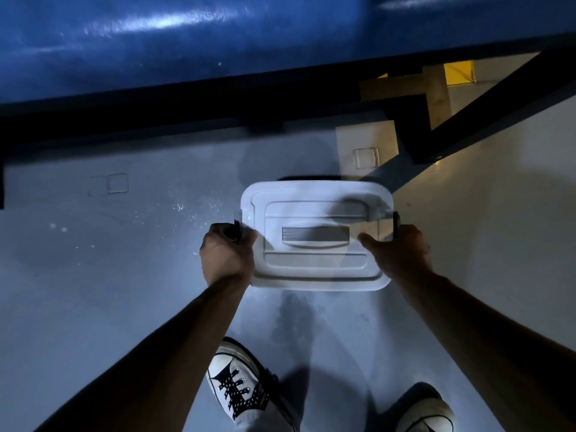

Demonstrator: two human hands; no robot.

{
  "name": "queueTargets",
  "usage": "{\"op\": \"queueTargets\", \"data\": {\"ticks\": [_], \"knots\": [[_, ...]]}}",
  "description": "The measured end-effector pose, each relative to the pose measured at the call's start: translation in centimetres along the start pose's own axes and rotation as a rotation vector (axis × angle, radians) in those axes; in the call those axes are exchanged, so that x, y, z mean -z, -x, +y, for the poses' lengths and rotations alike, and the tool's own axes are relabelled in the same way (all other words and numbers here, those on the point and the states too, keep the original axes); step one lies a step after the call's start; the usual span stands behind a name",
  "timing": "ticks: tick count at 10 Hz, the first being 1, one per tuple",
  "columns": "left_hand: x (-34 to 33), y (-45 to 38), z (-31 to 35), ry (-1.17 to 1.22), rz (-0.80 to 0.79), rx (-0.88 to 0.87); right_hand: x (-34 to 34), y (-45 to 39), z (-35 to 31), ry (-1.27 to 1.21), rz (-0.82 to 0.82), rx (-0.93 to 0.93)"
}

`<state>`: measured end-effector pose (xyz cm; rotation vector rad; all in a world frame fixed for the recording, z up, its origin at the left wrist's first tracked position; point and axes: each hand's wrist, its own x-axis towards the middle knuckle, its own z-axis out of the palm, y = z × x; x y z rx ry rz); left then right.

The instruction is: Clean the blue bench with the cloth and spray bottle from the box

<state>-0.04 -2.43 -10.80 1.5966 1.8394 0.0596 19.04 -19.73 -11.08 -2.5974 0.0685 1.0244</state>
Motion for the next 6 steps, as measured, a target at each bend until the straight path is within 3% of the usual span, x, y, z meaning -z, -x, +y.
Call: {"op": "queueTargets", "data": {"ticks": [1, 4, 6], "knots": [[-0.4, 0.3, 0.0, -0.029, 0.047, -0.022, -0.7, 0.5, 0.1, -0.009, 0.115, 0.015], [-0.9, 1.1, 0.0, -0.088, 0.109, -0.048, -1.5, 1.8, -0.6, 0.015, 0.219, 0.034], [2.5, 0.2, 0.1, 0.01, -0.095, -0.096, 1.6, 2.2, 0.1, 0.002, -0.007, 0.088]]}}
